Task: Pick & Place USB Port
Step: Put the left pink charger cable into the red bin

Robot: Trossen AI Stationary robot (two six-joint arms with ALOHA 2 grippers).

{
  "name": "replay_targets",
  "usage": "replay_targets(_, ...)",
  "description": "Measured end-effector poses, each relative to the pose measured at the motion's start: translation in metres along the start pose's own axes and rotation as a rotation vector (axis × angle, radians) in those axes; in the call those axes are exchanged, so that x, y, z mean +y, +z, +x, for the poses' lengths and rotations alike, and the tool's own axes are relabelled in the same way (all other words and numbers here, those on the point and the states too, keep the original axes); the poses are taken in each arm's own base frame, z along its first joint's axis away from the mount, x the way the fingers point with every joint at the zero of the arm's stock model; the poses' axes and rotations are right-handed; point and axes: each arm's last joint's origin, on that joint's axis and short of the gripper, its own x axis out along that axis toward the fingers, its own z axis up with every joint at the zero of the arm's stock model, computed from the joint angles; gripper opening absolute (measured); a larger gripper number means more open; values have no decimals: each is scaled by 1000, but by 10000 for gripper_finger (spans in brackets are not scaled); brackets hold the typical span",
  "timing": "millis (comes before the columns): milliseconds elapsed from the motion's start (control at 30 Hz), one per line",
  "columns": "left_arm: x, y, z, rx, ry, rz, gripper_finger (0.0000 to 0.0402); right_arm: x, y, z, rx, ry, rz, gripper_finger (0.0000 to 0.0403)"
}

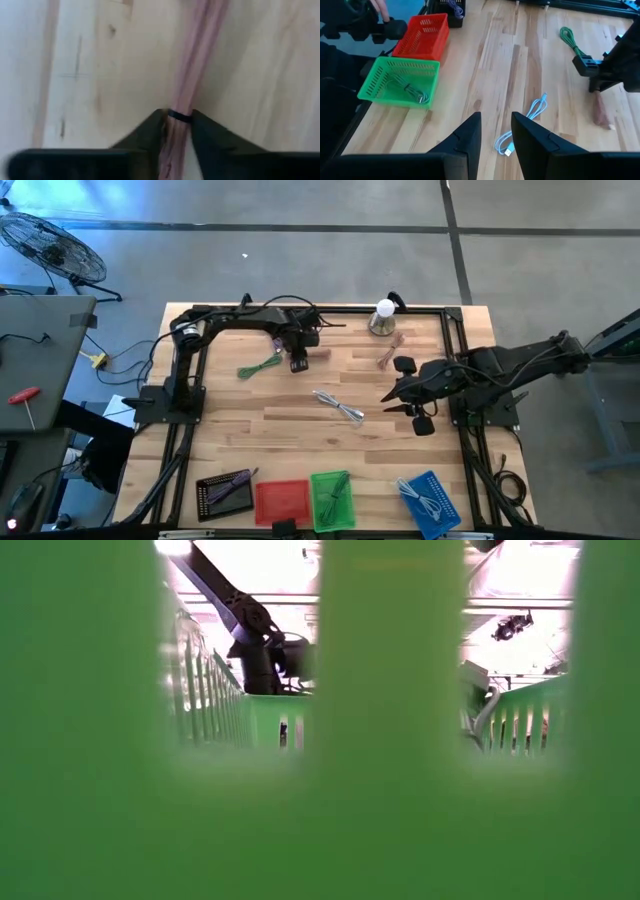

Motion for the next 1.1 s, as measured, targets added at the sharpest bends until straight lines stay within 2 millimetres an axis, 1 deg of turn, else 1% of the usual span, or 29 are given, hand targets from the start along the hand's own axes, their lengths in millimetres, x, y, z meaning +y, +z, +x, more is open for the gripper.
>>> replay_targets(33,-1,1,-2,0,2,2,41,0,0,1,-6,-3,0,98)
replay_targets(67,-2,3,-3,2,1,7,24,0,-1,2,-9,-3,0,98)
replay_targets(100,-4,5,-4,5,1,11,18,0,-1,2,-11,-1,0,98)
replay_targets(167,-11,12,-8,12,9,29,22,0,0,3,-24,0,0,98)
replay_targets(233,-20,22,-16,7,12,56,16,0,0,3,-21,-1,2,98)
replay_targets(333,-37,37,-33,1,45,92,10,0,0,3,-19,1,6,98)
replay_targets(400,-50,42,-45,41,68,95,11,2,-1,3,-17,5,2,98)
replay_targets(500,-74,52,-72,83,108,71,10,4,-1,3,-17,11,-4,98)
replay_targets(567,-98,54,-90,134,114,42,10,5,-1,3,-17,16,-9,98)
replay_targets(633,-127,52,-108,163,112,15,10,7,-1,3,-18,23,-20,98)
replay_targets(767,-193,37,-143,97,119,-36,10,14,-1,2,-17,65,-66,98)
replay_targets(833,-228,23,-154,60,130,-81,10,20,-1,1,-21,113,-96,98)
replay_targets(933,-284,-3,-164,6,137,-158,9,29,-1,0,-35,144,-107,98)
replay_targets(1033,-335,-32,-171,-41,107,-245,9,37,-1,-1,-46,162,-106,98)
replay_targets(1100,-365,-48,-169,-77,75,-285,9,43,-1,-2,-50,177,-89,98)
